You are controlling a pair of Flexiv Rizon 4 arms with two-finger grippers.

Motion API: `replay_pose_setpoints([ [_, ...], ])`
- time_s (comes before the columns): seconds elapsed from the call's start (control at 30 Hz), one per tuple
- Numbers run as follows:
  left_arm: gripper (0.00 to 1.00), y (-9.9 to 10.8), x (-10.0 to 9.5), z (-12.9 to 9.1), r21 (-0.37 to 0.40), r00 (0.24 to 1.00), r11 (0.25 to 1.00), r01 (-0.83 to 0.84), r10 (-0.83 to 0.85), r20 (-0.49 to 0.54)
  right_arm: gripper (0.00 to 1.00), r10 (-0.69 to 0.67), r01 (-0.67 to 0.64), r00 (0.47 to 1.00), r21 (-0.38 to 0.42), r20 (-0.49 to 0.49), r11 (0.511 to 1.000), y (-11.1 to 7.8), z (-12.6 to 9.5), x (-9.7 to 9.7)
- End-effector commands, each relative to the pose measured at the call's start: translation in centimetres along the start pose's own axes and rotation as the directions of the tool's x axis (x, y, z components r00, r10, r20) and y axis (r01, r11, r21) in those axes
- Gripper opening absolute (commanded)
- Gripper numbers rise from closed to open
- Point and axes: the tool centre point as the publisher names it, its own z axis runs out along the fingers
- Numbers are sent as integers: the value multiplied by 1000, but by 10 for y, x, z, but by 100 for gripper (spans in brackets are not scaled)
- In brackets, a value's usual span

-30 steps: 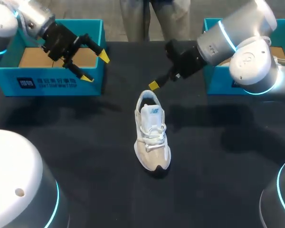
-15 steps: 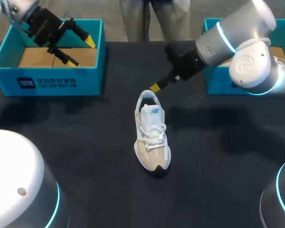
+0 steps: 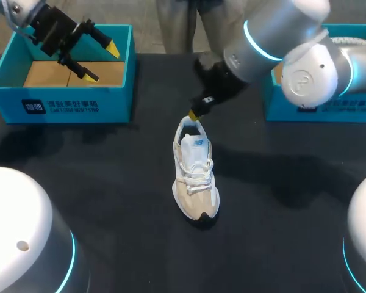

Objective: Take the shoe out of the shoebox, open the shoe tongue, remove and reinsert the insole, then place the shoe into the shoebox

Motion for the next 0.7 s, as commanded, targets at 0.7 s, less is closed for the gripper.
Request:
replay_pose_setpoints([
  [0.7, 100, 10, -5, 0, 18, 1000, 1000, -1, 1, 1, 0, 103, -172, 900, 127, 423, 977, -3, -7, 13],
])
